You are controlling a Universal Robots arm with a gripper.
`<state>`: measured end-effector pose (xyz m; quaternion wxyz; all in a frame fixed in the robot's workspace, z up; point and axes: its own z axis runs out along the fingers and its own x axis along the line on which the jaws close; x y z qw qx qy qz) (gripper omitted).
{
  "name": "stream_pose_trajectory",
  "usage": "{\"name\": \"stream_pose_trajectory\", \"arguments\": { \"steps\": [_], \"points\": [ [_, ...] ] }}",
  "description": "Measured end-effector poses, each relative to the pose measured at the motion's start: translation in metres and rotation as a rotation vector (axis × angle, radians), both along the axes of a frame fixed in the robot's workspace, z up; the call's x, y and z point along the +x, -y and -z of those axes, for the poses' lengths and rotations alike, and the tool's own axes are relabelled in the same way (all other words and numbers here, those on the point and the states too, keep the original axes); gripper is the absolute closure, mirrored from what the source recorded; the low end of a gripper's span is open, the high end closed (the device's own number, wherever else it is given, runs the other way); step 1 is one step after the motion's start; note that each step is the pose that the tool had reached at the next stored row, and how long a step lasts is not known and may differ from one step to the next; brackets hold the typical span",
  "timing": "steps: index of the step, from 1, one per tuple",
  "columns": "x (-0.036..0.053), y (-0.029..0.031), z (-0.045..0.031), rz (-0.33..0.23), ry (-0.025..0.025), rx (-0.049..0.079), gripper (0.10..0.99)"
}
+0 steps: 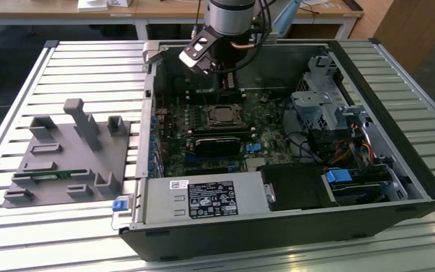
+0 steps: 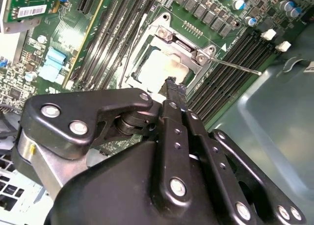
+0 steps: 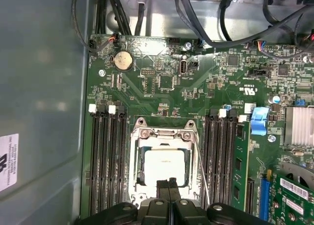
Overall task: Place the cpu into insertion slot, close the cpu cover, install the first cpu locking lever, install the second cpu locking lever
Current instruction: 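Install the first cpu locking lever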
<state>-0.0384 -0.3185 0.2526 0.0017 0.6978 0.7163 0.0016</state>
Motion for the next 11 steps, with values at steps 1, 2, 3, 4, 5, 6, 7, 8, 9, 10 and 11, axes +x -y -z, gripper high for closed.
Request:
{"name": "stream_pose_trajectory", "arguments": {
  "steps": [1,2,3,4,5,6,7,8,9,10,11],
  "points": [
    [0.0,0.0,-0.0015,0.0,0.0,0.0,0.98],
    [0.0,0.0,-0.003,0.0,0.0,0.0,0.98],
    [0.0,0.0,-0.0044,0.0,0.0,-0.001,0.98],
    [0.0,0.0,-0.0058,0.0,0.0,-0.001,0.98],
    [0.0,0.0,-0.0071,0.0,0.0,-0.002,0.98],
    [0.0,0.0,-0.0084,0.0,0.0,-0.002,0.98],
    [0.0,0.0,-0.0097,0.0,0.0,-0.003,0.98],
    [0.0,-0.0001,-0.011,0.0,0.0,-0.003,0.98],
    [0.0,-0.0001,-0.0122,0.0,0.0001,-0.004,0.98],
    [0.0,0.0,-0.0134,0.0,0.0,-0.004,0.98],
    [0.0,-0.0001,-0.0146,0.0,0.0001,-0.005,0.98]
  ]
}}
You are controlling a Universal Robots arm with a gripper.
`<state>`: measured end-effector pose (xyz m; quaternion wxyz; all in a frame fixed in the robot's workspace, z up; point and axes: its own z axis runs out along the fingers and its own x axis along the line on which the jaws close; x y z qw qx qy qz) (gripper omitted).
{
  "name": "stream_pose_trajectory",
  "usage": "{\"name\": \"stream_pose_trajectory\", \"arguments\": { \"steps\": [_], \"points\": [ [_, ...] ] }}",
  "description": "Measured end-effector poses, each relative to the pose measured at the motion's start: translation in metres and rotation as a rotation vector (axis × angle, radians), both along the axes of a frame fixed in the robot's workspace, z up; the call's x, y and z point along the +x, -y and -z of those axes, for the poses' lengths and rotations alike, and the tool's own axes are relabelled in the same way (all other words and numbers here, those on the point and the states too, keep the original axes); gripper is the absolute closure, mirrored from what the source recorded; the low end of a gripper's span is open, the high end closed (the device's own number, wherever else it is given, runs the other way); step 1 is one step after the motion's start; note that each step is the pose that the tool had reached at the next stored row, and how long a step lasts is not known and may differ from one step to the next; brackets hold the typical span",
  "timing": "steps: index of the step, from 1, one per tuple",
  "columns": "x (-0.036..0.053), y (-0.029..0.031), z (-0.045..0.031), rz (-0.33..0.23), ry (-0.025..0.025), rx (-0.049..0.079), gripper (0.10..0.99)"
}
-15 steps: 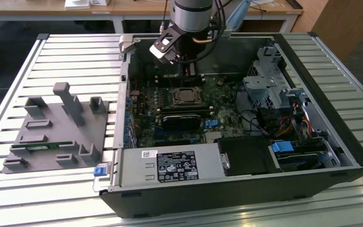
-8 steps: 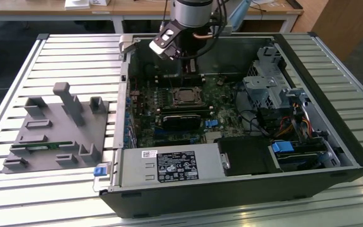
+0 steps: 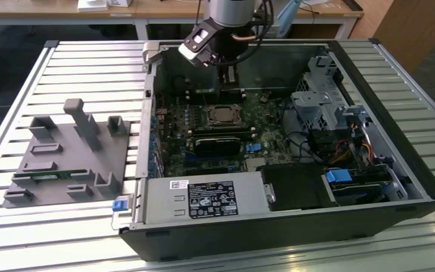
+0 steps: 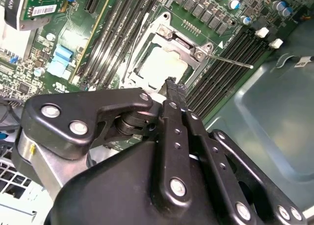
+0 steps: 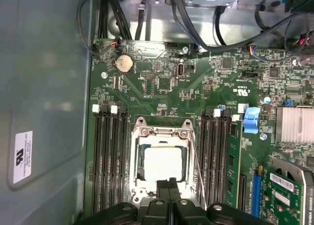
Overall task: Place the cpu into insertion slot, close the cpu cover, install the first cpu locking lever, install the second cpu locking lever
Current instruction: 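Install the first cpu locking lever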
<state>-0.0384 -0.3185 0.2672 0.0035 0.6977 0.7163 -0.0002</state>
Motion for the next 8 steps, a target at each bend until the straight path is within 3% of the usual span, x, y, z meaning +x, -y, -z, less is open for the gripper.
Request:
{"name": "stream_pose_trajectory", "arguments": {
  "steps": [8],
  "points": [
    [0.0,-0.0002,-0.0091,0.0,-0.0001,-0.007,0.98]
  ]
}}
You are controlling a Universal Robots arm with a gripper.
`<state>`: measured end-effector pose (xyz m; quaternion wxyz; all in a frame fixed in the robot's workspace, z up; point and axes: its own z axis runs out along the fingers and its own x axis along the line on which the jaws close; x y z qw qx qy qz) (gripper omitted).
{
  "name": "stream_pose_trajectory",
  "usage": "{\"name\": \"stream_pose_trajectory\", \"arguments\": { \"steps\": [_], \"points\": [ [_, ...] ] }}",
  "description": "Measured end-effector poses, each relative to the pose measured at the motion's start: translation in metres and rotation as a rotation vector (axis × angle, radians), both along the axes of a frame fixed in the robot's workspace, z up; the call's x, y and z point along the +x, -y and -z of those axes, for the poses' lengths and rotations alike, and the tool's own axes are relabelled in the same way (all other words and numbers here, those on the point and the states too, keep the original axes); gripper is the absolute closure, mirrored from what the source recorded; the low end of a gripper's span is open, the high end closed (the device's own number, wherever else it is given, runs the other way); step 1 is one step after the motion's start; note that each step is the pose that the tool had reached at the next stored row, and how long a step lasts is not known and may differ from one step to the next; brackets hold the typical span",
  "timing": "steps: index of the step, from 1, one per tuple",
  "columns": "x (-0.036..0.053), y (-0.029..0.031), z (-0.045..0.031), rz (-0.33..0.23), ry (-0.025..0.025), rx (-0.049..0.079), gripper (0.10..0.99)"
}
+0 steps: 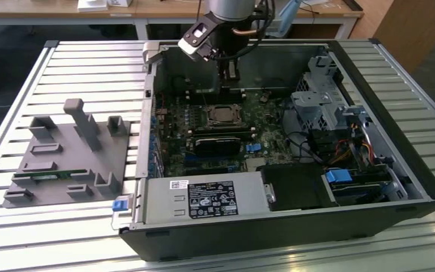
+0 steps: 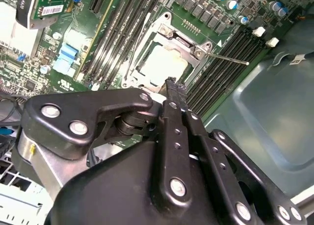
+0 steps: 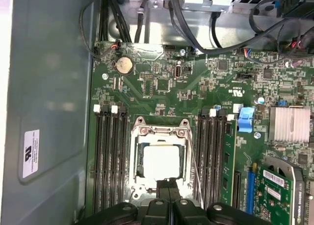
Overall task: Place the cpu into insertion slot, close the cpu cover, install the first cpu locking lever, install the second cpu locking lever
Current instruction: 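Install the first cpu locking lever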
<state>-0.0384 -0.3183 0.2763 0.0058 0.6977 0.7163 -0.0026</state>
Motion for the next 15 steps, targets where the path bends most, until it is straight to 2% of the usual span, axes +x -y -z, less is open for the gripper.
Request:
{"name": "stream_pose_trajectory", "arguments": {
  "steps": [6,15],
  "points": [
    [0.0,0.0,-0.0001,-0.01,0.0,-0.001,0.98],
    [0.0,0.0,0.0,-0.163,0.0,-0.001,0.98]
  ]
}}
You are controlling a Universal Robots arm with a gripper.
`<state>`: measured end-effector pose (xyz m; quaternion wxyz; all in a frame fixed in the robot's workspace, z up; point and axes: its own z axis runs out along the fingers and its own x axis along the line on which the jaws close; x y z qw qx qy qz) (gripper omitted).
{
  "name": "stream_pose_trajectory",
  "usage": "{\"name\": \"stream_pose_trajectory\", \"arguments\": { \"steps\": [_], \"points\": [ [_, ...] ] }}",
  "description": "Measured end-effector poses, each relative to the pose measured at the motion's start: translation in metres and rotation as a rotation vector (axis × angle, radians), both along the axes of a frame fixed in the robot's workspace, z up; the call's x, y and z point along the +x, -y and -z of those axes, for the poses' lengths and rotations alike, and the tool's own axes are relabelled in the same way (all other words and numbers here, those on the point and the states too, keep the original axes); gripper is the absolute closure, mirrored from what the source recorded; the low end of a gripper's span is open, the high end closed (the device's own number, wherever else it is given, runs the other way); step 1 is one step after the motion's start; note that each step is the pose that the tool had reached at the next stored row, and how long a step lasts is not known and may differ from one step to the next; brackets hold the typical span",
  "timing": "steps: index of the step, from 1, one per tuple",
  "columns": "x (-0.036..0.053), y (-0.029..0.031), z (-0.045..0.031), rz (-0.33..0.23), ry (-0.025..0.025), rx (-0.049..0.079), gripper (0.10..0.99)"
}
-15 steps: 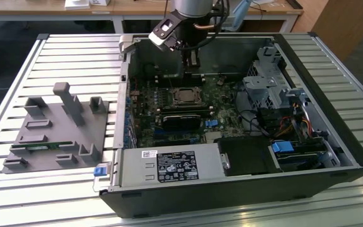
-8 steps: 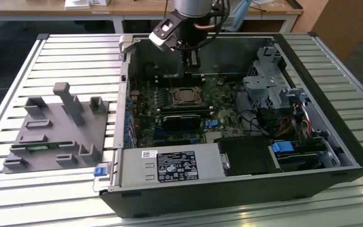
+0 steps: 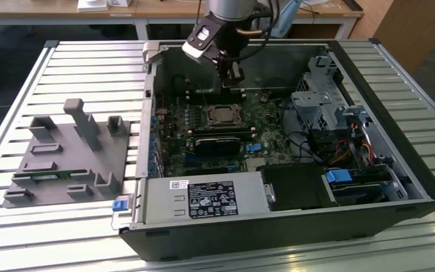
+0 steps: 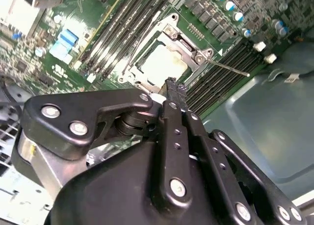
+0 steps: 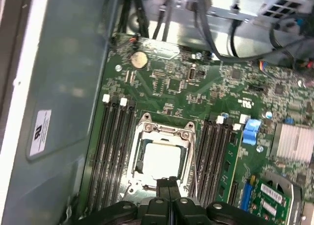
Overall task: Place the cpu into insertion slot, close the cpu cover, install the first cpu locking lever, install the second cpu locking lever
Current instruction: 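Install the first cpu locking lever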
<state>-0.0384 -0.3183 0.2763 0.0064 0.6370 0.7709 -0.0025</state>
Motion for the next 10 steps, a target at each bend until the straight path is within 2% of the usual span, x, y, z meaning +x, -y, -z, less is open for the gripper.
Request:
{"name": "stream_pose_trajectory", "arguments": {
  "steps": [10],
  "points": [
    [0.0,0.0,0.0001,-0.178,0.0,-0.001,0.98]
  ]
}}
